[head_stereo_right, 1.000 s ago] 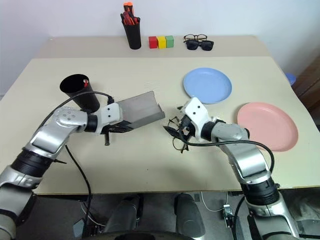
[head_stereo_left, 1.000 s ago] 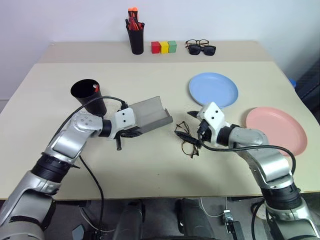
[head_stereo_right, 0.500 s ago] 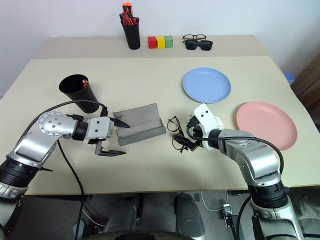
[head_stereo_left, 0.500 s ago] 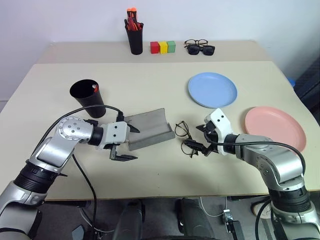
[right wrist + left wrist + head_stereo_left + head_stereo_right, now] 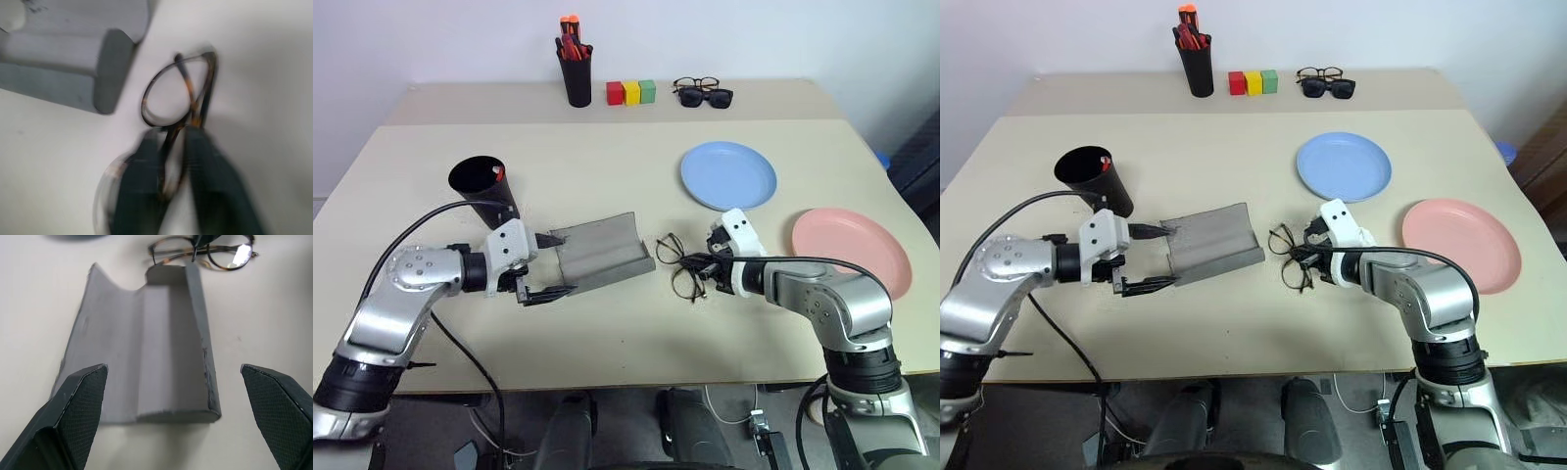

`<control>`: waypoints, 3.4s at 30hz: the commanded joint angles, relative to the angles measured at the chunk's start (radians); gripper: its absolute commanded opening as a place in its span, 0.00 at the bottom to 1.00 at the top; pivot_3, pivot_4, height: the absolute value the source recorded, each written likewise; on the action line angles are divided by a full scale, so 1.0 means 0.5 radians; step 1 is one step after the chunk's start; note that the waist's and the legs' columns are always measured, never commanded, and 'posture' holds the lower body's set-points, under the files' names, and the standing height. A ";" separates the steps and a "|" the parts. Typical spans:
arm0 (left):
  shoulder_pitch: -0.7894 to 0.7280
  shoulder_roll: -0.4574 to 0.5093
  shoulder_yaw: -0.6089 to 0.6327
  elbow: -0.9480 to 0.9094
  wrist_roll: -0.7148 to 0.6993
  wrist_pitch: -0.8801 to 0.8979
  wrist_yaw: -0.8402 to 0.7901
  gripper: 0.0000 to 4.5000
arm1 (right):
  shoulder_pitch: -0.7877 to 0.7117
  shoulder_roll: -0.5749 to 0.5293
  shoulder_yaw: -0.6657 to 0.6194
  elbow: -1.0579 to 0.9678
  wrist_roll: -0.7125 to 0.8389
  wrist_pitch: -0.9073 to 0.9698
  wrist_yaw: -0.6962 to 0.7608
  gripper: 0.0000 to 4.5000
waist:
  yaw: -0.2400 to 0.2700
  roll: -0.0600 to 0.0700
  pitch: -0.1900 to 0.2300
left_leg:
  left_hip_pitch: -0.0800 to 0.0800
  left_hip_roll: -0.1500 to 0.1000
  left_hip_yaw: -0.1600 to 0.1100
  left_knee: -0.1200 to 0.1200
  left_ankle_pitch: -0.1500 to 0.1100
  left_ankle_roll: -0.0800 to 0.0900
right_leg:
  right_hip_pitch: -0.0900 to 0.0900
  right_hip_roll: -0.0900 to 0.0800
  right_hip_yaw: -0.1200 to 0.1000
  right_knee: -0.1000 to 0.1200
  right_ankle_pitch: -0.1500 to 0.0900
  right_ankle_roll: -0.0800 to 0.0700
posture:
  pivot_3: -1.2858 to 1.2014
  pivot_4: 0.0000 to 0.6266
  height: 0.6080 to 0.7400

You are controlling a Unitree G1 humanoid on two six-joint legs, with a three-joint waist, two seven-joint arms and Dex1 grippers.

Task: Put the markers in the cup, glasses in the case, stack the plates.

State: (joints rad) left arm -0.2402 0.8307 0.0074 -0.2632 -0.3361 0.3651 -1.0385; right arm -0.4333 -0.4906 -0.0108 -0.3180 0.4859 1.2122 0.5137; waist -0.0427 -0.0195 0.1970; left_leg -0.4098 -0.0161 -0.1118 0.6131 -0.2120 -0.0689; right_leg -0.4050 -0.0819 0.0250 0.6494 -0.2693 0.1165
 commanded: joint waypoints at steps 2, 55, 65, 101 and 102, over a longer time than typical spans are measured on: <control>0.088 -0.032 0.210 -0.214 -0.134 0.157 0.158 1.00 | -0.039 -0.069 0.012 -0.009 -0.015 0.014 -0.013 0.01 | 0.002 -0.001 0.000 | 0.000 0.000 0.000 0.001 0.000 0.000 | 0.001 0.000 0.000 0.000 0.000 0.000 | 0.52 0.24 1.00; -1.226 -0.786 -0.262 0.959 0.070 1.304 1.106 0.47 | -0.041 -0.221 0.210 -0.459 -0.646 -0.938 0.631 0.90 | -0.003 -0.002 -0.001 | -0.001 -0.005 -0.002 0.002 -0.001 0.001 | 0.000 -0.001 -0.001 0.001 -0.001 0.003 | 0.52 0.24 1.00; -1.183 -0.635 -0.337 0.842 0.022 1.323 0.715 0.47 | 0.135 -0.291 0.093 -0.565 -0.590 -0.829 0.462 0.90 | 0.001 -0.002 -0.001 | 0.000 -0.005 -0.002 0.002 -0.001 0.001 | 0.000 -0.002 0.000 0.001 -0.001 0.003 | 0.52 0.24 1.00; 0.016 -0.456 0.218 -0.434 -0.383 0.734 0.658 0.46 | -0.610 -0.178 0.514 1.419 -1.464 -1.952 -0.105 0.01 | 0.002 0.000 0.000 | 0.000 -0.005 0.002 0.001 -0.001 0.001 | 0.001 -0.004 0.002 -0.001 -0.001 0.002 | 0.52 0.24 1.00; 0.008 -0.479 0.202 -0.423 -0.371 0.707 0.671 0.46 | -0.582 -0.201 0.497 1.352 -1.483 -1.956 -0.121 0.01 | 0.002 0.000 -0.001 | 0.000 -0.005 0.002 0.001 -0.001 0.001 | 0.001 -0.004 0.002 -0.001 -0.001 0.002 | 0.52 0.24 1.00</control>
State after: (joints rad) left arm -0.2308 0.6017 0.1083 -0.4522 -0.5143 0.7528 -0.7097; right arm -0.7285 -0.5707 0.2648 0.4290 -0.2350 0.2550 0.4725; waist -0.0419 -0.0194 0.1968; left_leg -0.4096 -0.0184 -0.1109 0.6135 -0.2122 -0.0685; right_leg -0.4046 -0.0839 0.0260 0.6490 -0.2697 0.1176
